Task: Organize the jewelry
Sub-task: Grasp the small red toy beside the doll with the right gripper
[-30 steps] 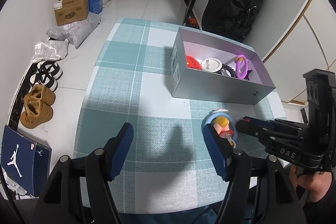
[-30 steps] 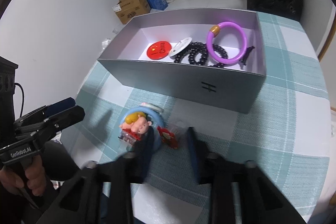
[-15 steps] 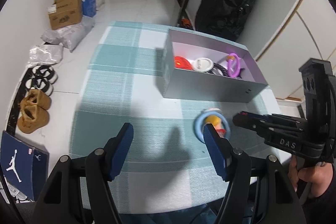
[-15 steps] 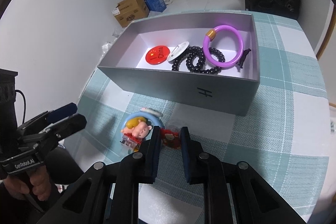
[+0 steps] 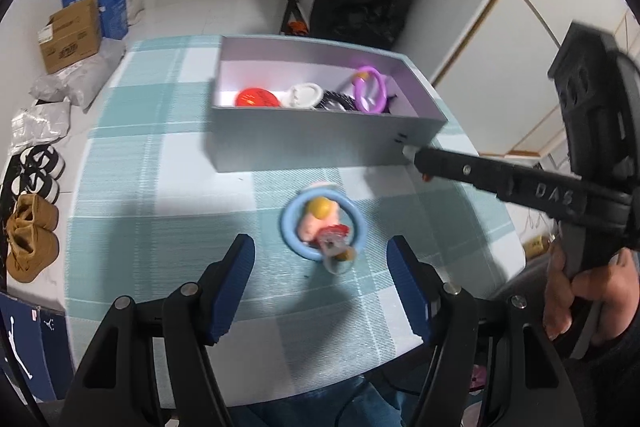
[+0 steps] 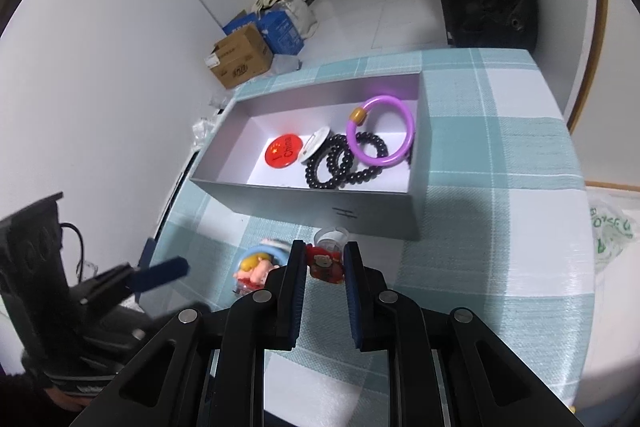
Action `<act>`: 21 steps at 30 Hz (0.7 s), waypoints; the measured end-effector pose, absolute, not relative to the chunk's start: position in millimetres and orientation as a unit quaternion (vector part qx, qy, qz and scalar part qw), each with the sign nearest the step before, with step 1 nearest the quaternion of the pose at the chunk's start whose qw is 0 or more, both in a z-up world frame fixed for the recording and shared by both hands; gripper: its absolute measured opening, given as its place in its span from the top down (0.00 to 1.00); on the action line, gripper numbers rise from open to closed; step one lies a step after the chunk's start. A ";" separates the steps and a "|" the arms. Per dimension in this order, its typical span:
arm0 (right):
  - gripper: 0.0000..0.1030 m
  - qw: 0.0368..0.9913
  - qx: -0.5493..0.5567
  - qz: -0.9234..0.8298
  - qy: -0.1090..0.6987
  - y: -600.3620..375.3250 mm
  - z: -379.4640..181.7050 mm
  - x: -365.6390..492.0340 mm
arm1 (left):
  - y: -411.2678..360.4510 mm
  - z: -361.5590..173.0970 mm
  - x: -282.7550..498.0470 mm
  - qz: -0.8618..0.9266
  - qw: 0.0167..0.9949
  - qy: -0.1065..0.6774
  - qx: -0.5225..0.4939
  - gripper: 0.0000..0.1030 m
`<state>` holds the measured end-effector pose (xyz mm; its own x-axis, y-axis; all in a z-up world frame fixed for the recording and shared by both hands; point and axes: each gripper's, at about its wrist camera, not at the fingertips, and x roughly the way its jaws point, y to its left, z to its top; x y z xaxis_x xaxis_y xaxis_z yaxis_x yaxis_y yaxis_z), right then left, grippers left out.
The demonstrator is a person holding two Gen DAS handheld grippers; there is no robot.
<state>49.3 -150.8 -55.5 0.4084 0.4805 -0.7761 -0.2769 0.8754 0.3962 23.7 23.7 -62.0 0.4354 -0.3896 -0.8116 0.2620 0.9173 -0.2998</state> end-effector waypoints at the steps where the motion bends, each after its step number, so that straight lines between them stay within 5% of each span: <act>1: 0.83 0.833 0.104 0.228 0.493 -151.2 -54.3 48.6 | 21.3 -63.9 24.1 -0.193 0.843 0.498 -0.060 0.50; 16: 0.83 0.836 0.124 0.229 0.483 -167.5 -44.5 44.7 | 4.2 -71.3 29.3 -0.189 0.835 0.515 -0.038 0.84; 21: 0.83 0.837 0.123 0.230 0.481 -168.7 -43.4 43.5 | -1.5 -69.9 27.8 -0.178 0.838 0.515 -0.016 0.85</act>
